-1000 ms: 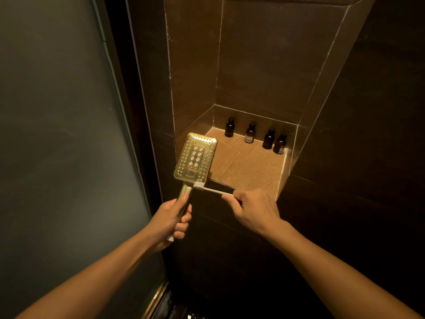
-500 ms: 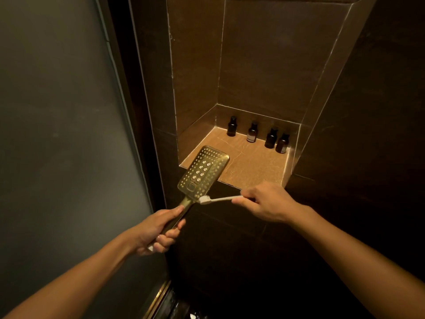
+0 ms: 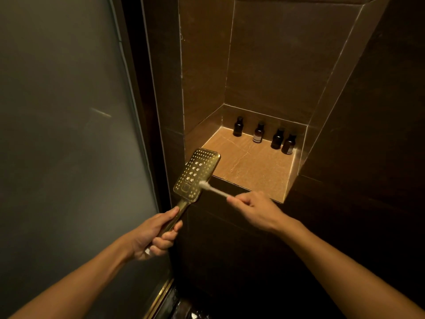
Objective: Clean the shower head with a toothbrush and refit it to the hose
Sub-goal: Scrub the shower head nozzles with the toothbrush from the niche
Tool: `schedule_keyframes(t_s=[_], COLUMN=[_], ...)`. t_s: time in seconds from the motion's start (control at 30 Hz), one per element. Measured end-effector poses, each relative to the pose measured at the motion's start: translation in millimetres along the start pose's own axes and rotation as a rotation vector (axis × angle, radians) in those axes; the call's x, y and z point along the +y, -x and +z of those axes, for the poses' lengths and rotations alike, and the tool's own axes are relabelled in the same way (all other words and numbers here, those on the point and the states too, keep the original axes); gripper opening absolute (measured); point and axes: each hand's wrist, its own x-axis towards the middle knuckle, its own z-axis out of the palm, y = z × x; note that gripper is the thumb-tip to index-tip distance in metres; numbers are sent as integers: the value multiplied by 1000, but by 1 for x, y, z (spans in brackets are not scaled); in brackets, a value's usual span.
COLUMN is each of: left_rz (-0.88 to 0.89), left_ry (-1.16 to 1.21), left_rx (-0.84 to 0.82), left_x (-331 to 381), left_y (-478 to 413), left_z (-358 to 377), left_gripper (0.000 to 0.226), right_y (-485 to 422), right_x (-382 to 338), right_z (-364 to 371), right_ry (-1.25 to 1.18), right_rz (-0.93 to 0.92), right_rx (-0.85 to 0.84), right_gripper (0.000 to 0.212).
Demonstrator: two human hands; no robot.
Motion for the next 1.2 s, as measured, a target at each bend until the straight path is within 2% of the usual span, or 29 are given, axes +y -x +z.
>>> schedule_keyframes(t_s=[0.07,0.17,0.3,0.4,0.53,0.67,0.77,1.07,1.2], left_rz=[0,-18,-34,-58,-55,-66,-67,-54,-27], left_ry=[22,39,54,42,55,53,80,-28,-114], left_rx=[-13,-19,-71,-80,-81,-92,-89,0,-12], left_x=[1,1,4,1,0,-3,-1,-3,-3], left_y=[1,2,5,6,6,7,9,12,12], left_z=[1,3,1,1,1,2,1,7,7], left_gripper=[38,39,39,42,41,41,41,41,42], right_y=[0,-2,2,2,7,8,10,4,2], right_x=[0,-4,-6,-6,-7,-11,-11,-7,-5], right_z=[4,-2,0,-8,1,-5,0,-16,-20], right_ry=[11,-75,-19,-131,-100,-223,-200,-344,-388], right_rz=[-13,-5,-21,4,13,19,26,84,134], right_rx=[-13,53,-22,69,-12,92,21,107,124], right_gripper=[54,49,52,47,46,47,44,49,52])
